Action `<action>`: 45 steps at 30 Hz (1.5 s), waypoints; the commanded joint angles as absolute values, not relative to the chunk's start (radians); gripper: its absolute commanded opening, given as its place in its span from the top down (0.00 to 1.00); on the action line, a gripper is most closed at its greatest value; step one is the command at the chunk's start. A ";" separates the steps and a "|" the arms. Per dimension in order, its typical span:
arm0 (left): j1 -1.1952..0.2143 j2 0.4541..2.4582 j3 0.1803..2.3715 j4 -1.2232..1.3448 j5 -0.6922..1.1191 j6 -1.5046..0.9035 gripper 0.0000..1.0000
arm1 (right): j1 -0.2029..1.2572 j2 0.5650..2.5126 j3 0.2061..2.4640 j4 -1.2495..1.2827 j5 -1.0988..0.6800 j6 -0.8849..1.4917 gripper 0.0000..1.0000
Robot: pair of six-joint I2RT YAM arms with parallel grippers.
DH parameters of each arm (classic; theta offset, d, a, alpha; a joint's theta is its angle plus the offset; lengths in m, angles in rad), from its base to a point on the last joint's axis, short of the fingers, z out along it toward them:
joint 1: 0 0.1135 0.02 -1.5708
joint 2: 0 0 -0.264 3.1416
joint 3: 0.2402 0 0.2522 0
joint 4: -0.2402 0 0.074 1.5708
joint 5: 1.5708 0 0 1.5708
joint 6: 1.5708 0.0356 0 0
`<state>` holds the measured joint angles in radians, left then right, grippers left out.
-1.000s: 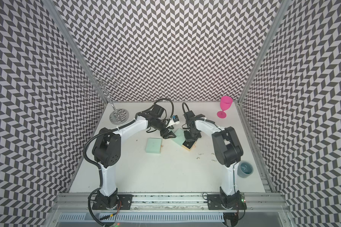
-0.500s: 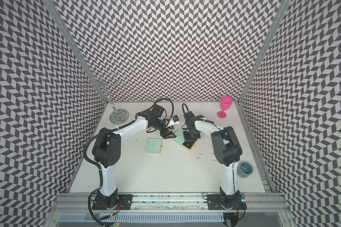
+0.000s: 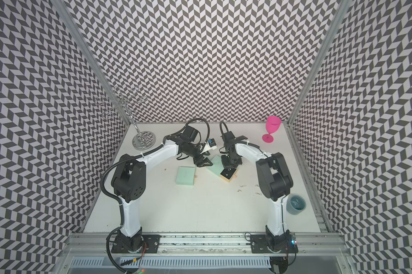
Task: Place the earrings into the drawer-style jewelry box
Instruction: Insert the earring into the inner lining, then close the drawer of the jewelry box.
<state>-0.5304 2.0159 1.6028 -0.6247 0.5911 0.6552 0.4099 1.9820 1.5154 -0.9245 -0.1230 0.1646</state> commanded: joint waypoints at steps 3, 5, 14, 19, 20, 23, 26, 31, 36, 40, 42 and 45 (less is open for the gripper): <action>-0.520 2.024 1.643 -0.606 0.589 0.684 0.24 | 0.408 1.885 1.515 -0.980 -0.118 0.174 0.90; -0.516 2.025 1.644 -0.580 0.564 0.679 0.24 | 0.408 1.858 1.500 -0.984 -0.113 0.182 0.90; -0.494 2.074 1.643 -0.499 0.414 0.723 0.32 | 0.407 1.654 1.234 -0.927 -0.093 0.289 0.91; -0.496 2.069 1.579 -0.398 0.317 0.739 0.47 | 0.404 1.571 1.074 -0.843 -0.143 0.346 0.91; -0.499 2.069 1.579 -0.381 0.305 0.736 0.50 | 0.405 1.559 1.054 -0.828 -0.148 0.357 0.92; -0.511 2.079 1.617 -0.347 0.285 0.724 0.58 | 0.405 1.531 1.008 -0.781 -0.172 0.391 0.92; -0.529 2.112 1.676 -0.352 0.268 0.751 0.61 | 0.405 1.524 0.983 -0.741 -0.193 0.409 0.92; -0.553 2.187 1.762 -0.381 0.239 0.787 0.62 | 0.405 1.537 0.965 -0.707 -0.193 0.415 0.92; -0.575 2.217 1.754 -0.400 0.226 0.853 0.63 | 0.402 1.558 0.962 -0.693 -0.183 0.406 0.92; -0.608 2.230 1.727 -0.399 0.190 0.899 0.62 | 0.398 1.566 0.966 -0.686 -0.181 0.399 0.92; -0.612 2.238 1.726 -0.402 0.186 0.899 0.62 | 0.394 1.576 0.972 -0.689 -0.178 0.391 0.92; -0.612 2.243 1.727 -0.412 0.188 0.894 0.62 | 0.387 1.589 0.976 -0.686 -0.166 0.381 0.92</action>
<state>-0.6060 2.2322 1.7309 -0.3904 0.1947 0.8654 0.3969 1.5719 0.9657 -0.7132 -0.1799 0.3897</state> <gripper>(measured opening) 0.376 0.083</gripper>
